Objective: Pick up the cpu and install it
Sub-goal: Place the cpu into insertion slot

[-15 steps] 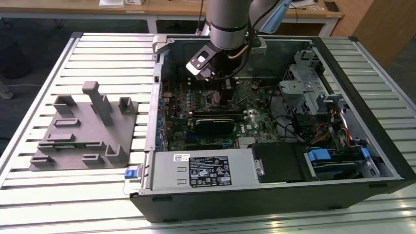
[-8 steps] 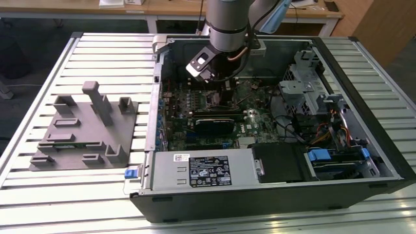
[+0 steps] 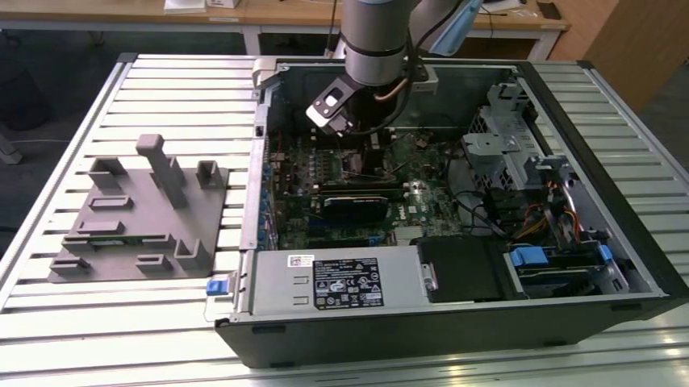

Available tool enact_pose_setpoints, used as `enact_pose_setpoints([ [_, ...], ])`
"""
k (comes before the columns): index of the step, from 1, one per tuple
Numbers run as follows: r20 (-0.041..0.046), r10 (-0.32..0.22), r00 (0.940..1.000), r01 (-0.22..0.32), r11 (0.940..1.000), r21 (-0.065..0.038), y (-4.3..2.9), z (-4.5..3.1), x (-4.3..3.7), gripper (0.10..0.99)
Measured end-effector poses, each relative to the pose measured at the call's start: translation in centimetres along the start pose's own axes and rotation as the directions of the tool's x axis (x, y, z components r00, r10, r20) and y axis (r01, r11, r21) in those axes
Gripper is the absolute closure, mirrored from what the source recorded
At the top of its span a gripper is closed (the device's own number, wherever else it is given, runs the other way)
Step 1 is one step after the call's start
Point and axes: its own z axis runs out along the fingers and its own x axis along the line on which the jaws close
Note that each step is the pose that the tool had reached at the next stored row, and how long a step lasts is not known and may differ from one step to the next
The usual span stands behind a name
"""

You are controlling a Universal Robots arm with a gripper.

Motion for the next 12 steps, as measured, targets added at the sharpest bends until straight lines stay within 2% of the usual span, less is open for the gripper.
enact_pose_setpoints([
  [12,0.0003,0.002,1.0000,-0.002,1.0000,0.000,-0.02,0.67,0.34,0.553],
])
